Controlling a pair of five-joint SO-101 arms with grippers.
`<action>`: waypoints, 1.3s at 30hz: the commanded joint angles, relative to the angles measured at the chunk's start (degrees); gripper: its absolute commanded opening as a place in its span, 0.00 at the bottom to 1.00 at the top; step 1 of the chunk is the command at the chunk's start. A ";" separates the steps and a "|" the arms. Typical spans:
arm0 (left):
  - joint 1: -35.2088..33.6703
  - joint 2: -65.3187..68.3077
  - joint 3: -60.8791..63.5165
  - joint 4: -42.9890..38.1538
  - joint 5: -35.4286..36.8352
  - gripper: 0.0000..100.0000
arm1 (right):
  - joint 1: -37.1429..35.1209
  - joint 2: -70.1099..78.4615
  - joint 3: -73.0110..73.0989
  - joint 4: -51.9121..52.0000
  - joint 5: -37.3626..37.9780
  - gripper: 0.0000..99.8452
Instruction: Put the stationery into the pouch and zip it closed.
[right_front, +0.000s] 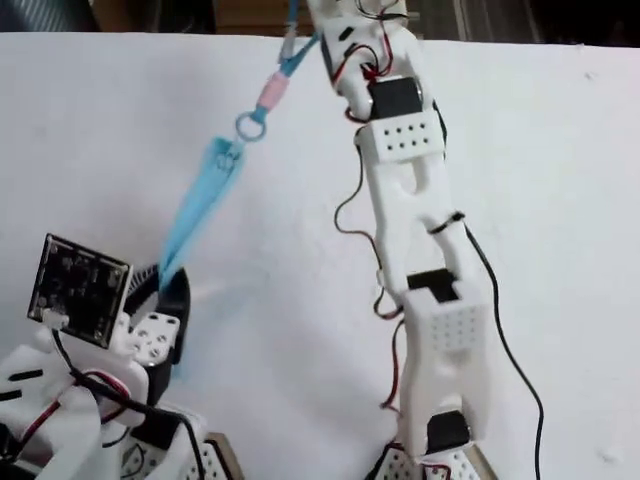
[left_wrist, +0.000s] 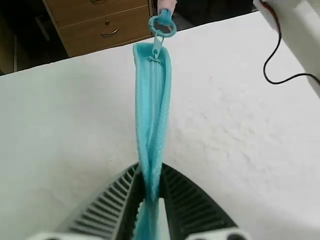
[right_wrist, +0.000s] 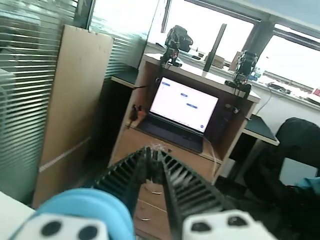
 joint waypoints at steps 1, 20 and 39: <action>0.13 -1.54 -3.25 0.79 -0.18 0.02 | 6.81 4.35 -8.26 0.13 2.55 0.02; 0.04 -1.36 -3.08 -1.85 -0.18 0.02 | 9.54 6.73 -27.16 25.45 5.10 0.02; -6.90 13.67 -10.90 -24.35 0.18 0.02 | -10.51 -22.02 -35.96 81.63 -8.88 0.05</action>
